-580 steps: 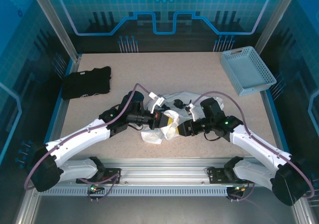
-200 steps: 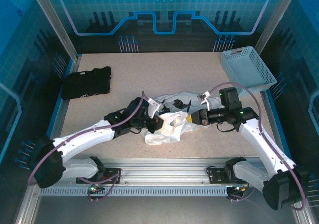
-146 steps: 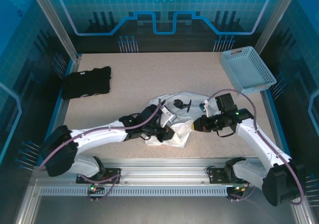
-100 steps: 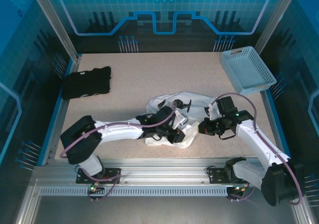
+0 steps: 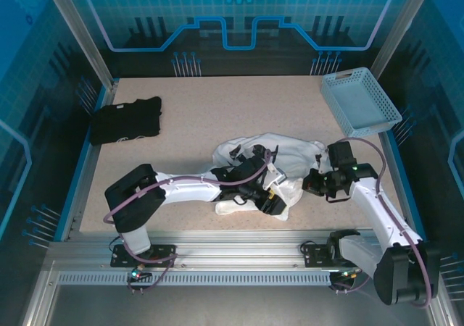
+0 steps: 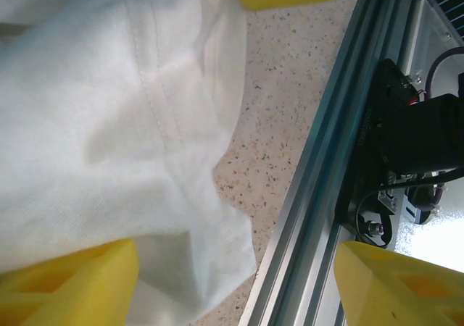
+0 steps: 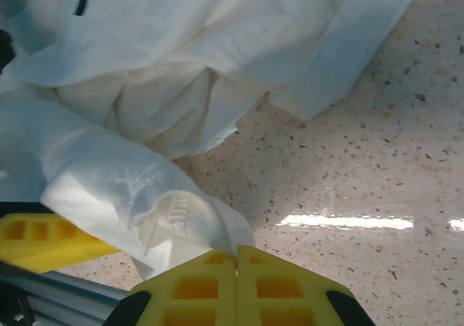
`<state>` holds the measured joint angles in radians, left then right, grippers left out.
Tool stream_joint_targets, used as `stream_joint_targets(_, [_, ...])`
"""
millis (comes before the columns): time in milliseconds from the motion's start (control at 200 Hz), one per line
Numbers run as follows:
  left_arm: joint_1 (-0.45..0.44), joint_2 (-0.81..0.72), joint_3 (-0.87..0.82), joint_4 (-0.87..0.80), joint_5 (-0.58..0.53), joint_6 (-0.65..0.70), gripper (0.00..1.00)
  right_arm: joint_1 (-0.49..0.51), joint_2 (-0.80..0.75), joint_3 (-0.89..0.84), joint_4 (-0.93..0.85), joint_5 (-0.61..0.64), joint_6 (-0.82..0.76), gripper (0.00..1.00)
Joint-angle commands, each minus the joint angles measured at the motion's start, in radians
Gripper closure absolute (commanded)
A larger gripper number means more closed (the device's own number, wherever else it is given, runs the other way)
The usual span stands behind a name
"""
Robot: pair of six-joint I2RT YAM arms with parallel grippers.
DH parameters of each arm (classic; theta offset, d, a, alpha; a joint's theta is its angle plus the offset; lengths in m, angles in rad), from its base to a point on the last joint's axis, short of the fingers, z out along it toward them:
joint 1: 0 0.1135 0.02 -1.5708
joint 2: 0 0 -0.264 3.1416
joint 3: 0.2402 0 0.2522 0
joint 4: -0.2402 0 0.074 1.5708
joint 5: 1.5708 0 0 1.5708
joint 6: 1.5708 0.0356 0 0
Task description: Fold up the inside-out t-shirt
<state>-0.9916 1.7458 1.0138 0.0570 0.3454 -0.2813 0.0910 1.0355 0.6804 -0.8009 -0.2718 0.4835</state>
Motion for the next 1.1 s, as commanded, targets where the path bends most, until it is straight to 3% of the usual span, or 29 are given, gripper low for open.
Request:
stream_joint_targets(0, [0.020, -0.069, -0.011, -0.008, 0.032, 0.024, 0.27, -0.018, 0.031, -0.020, 0.023, 0.043, 0.020, 1.00])
stream_joint_targets(75, [0.040, -0.102, -0.033, -0.021, 0.037, 0.024, 0.26, -0.019, 0.052, -0.019, 0.030, 0.075, 0.020, 0.92])
stream_joint_targets(280, [0.150, -0.277, -0.179, -0.001, 0.001, -0.051, 0.24, -0.008, -0.041, 0.007, 0.047, 0.163, 0.009, 0.57])
stream_joint_targets(350, [0.216, -0.353, -0.238, -0.030, -0.069, -0.105, 0.21, 0.045, -0.090, 0.013, 0.109, 0.153, -0.022, 0.39])
stream_joint_targets(405, [0.284, -0.412, -0.285, -0.061, -0.112, -0.152, 0.21, 0.114, -0.091, 0.025, 0.180, 0.137, -0.056, 0.32])
stream_joint_targets(545, [0.472, -0.519, -0.364, -0.192, -0.214, -0.247, 0.18, 0.304, 0.087, 0.126, 0.296, 0.206, -0.122, 0.28])
stream_joint_targets(665, [0.588, -0.483, -0.373, -0.252, -0.176, -0.280, 0.17, 0.373, 0.306, 0.251, 0.402, 0.225, -0.147, 0.26])
stream_joint_targets(910, [0.598, -0.349, -0.388, -0.194, -0.112, -0.307, 0.25, 0.439, 0.736, 0.519, 0.500, 0.146, -0.094, 0.25])
stream_joint_targets(1096, [0.598, -0.280, -0.419, -0.066, -0.067, -0.342, 0.46, 0.456, 0.966, 0.723, 0.407, 0.264, -0.078, 0.29])
